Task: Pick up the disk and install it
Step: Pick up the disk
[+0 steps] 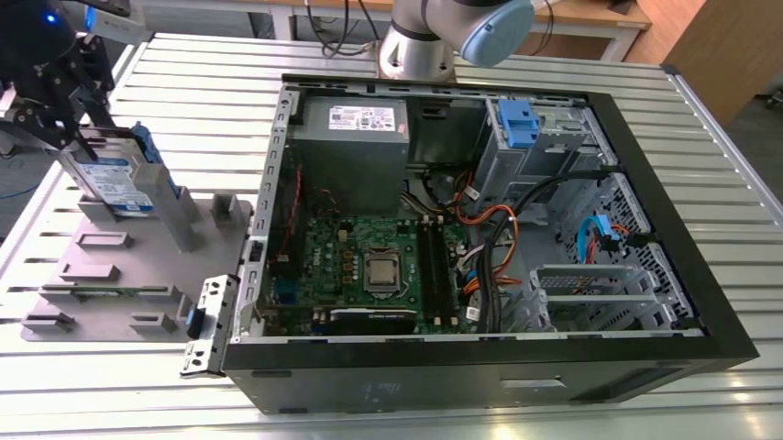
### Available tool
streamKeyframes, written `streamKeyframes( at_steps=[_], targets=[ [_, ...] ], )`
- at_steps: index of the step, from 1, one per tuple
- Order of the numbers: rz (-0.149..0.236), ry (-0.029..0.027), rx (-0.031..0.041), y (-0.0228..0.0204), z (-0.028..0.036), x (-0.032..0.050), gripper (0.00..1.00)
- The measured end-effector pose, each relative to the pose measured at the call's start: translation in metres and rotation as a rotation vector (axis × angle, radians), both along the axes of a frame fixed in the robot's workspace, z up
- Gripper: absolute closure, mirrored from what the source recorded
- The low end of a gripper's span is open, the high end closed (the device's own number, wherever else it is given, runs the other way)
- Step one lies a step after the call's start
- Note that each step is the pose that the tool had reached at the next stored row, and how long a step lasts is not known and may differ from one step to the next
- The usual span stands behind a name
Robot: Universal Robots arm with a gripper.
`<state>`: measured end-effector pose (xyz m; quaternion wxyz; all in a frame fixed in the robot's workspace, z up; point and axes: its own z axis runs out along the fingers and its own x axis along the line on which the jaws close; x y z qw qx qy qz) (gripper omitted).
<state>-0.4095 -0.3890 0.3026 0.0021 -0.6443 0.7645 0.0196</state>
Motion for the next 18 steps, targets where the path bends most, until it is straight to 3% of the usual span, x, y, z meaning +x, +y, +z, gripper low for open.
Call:
streamKeyframes(
  at_steps=[18],
  targets=[
    [0.0,0.0,-0.0001,0.0,0.0024,0.0,0.49]
  ],
)
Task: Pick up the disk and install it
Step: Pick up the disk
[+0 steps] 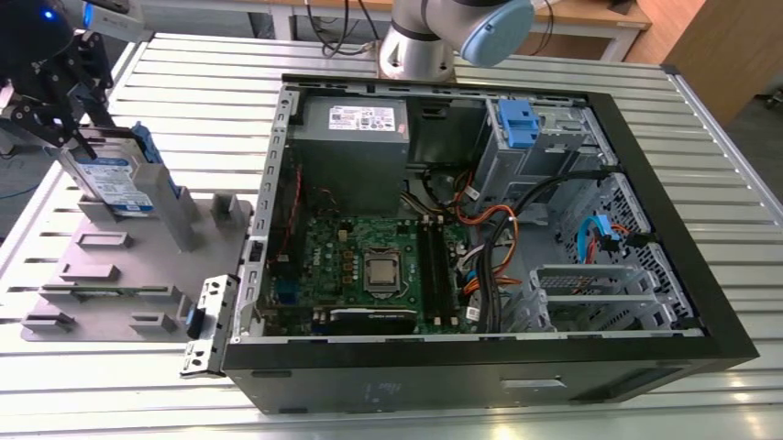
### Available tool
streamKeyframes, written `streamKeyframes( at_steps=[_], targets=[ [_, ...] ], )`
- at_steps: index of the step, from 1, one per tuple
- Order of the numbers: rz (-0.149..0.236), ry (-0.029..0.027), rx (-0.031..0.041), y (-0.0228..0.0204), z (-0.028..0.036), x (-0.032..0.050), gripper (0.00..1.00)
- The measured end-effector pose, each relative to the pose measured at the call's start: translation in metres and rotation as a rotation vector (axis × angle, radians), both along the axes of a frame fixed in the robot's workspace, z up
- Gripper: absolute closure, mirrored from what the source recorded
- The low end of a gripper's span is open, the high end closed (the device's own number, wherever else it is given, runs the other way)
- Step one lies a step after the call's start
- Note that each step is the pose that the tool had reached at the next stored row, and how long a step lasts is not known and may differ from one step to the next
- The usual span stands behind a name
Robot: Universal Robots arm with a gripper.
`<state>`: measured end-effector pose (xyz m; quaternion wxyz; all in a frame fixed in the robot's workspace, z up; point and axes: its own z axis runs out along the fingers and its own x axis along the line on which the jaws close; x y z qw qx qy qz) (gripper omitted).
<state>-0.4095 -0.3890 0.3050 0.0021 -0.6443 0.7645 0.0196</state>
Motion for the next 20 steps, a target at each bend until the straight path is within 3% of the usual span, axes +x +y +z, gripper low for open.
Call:
streamKeyframes(
  at_steps=[12,20],
  targets=[
    [0.011,0.0,0.0001,0.0,-0.0001,0.0006,0.49],
    [0.063,-0.0001,0.0001,0.0,-0.0008,0.001,0.49]
  ],
)
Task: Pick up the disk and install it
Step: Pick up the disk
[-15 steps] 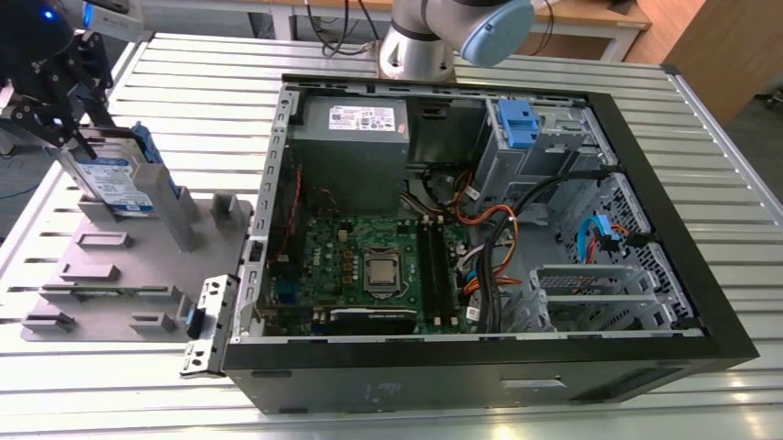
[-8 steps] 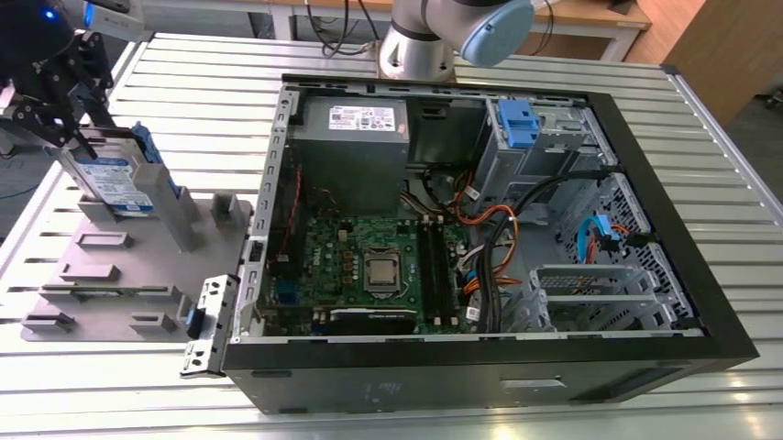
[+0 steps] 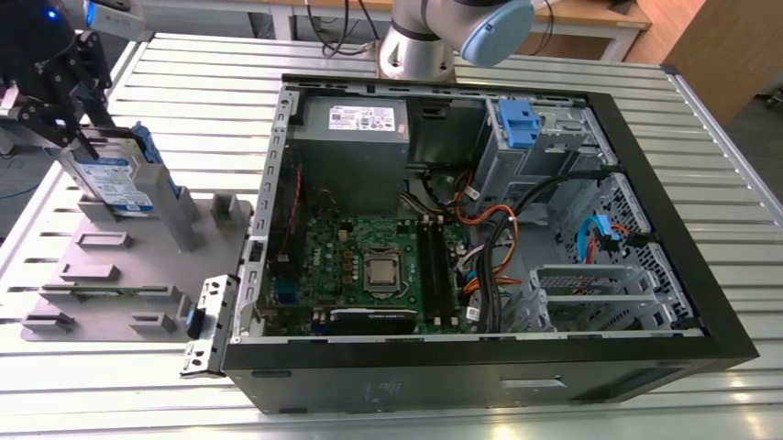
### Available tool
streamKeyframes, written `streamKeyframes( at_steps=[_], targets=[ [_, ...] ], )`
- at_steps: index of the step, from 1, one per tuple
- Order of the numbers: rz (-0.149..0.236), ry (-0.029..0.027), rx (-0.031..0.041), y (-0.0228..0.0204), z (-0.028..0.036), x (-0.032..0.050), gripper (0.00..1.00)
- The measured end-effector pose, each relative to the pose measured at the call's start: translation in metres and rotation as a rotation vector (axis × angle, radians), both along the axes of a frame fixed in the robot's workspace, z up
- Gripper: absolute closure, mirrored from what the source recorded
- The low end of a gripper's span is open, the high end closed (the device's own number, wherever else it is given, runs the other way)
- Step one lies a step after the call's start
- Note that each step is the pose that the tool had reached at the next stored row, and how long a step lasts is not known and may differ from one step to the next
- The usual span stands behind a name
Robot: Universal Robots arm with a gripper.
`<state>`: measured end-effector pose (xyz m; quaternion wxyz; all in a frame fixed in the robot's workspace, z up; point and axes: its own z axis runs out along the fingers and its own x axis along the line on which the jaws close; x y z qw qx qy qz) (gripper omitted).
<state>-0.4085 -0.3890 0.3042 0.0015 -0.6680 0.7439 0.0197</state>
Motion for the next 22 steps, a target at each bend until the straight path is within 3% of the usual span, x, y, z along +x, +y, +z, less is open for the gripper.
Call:
streamKeyframes(
  at_steps=[5,22],
  targets=[
    [0.027,0.0,0.0,0.0,-0.0002,0.0017,0.49],
    [0.026,0.0001,-0.0001,0.0,-0.0008,0.0045,0.49]
  ],
)
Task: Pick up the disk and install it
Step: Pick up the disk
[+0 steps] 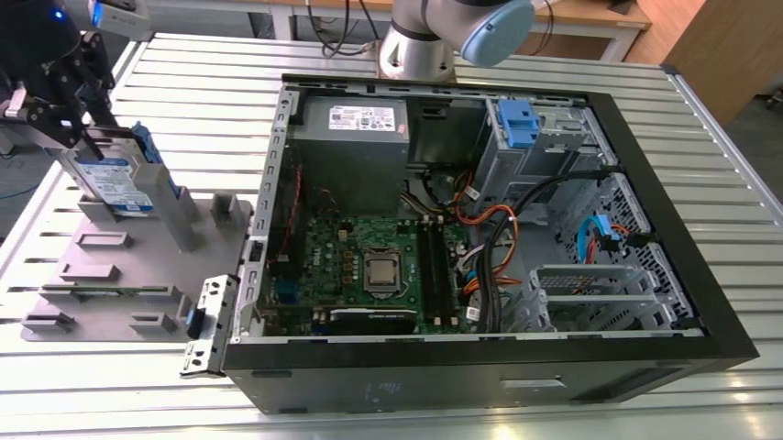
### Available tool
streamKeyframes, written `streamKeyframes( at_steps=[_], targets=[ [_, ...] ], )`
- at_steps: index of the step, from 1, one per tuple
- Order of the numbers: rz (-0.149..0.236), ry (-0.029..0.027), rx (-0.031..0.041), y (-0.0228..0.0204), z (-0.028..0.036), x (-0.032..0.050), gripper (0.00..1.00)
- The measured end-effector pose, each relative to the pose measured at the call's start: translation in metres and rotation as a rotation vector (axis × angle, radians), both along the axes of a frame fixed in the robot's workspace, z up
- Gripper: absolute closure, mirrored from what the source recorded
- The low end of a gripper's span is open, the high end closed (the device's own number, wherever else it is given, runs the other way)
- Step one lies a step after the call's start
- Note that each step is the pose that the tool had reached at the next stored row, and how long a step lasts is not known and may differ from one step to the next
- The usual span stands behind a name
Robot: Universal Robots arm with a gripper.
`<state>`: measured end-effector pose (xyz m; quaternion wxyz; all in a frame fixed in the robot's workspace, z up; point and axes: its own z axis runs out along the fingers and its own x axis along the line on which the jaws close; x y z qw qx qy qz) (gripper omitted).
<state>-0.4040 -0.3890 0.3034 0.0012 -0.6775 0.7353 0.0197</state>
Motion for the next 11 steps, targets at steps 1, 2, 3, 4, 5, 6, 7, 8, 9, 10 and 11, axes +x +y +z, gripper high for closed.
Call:
streamKeyframes(
  at_steps=[1,2,3,4,5,6,7,8,9,10,11],
  targets=[
    [0.0,-0.0002,0.0001,0.0,-0.0002,0.0001,0.49],
    [0.0,-0.0001,0.0001,0.0,-0.0002,0.0001,0.49],
    [0.0,-0.0001,0.0,0.0,-0.0002,0.0002,0.49],
    [0.0,-0.0001,0.0,0.0,-0.0002,0.0002,0.49],
    [0.0,-0.0001,0.0,0.0,-0.0002,0.0003,0.49],
    [0.0,-0.0001,0.0001,0.0,-0.0002,0.0004,0.49],
    [0.0,-0.0001,0.0001,0.0,-0.0002,0.0004,0.49],
    [0.0,-0.0001,0.0,0.0,-0.0002,0.0005,0.51],
    [0.0,-0.0001,0.0001,0.0,-0.0003,0.0005,0.58],
    [0.0,-0.0001,0.0,0.0,-0.0002,0.0006,0.58],
    [0.0,-0.0001,0.0,0.0,-0.0003,0.0006,0.58]
  ],
)
